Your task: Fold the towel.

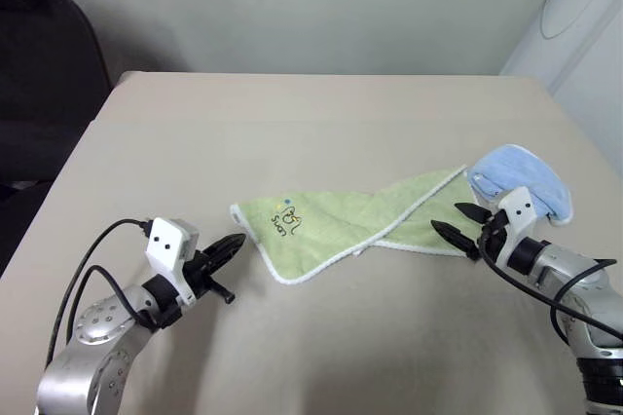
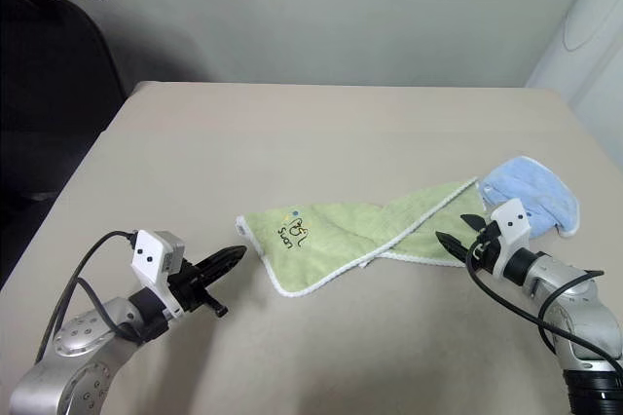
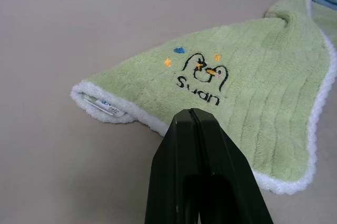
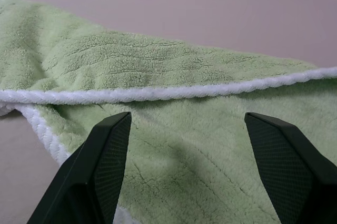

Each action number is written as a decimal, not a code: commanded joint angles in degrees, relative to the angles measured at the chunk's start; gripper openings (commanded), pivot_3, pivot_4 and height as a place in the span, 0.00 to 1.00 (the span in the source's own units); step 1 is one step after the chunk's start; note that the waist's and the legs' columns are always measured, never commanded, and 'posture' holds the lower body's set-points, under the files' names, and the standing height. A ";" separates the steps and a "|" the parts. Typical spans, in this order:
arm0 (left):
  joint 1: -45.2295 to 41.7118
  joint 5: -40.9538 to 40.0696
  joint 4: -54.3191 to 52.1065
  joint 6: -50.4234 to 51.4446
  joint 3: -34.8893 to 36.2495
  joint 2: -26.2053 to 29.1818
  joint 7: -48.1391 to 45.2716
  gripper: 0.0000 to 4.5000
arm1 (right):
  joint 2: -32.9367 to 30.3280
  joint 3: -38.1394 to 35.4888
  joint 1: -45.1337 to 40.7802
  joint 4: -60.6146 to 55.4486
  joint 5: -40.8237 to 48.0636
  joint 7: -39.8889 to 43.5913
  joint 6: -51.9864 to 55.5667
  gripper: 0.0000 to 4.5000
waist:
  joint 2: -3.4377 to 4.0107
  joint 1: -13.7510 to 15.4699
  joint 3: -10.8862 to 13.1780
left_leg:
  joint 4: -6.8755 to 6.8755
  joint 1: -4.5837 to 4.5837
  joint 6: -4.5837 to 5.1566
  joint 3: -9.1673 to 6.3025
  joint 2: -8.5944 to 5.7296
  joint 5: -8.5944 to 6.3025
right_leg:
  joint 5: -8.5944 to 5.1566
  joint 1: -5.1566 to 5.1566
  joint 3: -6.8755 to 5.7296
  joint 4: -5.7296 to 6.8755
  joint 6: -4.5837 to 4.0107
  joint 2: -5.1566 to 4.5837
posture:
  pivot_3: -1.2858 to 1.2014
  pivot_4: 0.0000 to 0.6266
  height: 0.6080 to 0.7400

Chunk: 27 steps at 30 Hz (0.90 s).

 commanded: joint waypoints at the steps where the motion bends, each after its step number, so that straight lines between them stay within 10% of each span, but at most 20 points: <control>1: -0.30 -0.19 -0.82 -1.10 0.16 0.02 -0.36 0.00 | 0.00 -1.45 -0.40 -0.62 -0.51 -0.81 -1.40 0.81 | 0.00 0.00 0.00 | 0.00 0.00 0.00 0.00 0.00 0.00 | 0.00 0.00 0.00 0.00 0.00 0.00 | 0.52 0.24 1.00; 27: -3.15 1.36 -0.62 -2.18 -2.61 -0.80 0.39 0.00 | 0.33 -0.96 -4.35 3.87 -2.27 -0.03 -5.70 0.81 | 0.04 0.08 -0.03 | 0.01 -0.56 0.08 0.05 0.02 -0.17 | 0.00 -0.48 0.00 -0.26 0.01 0.00 | 0.52 0.24 1.00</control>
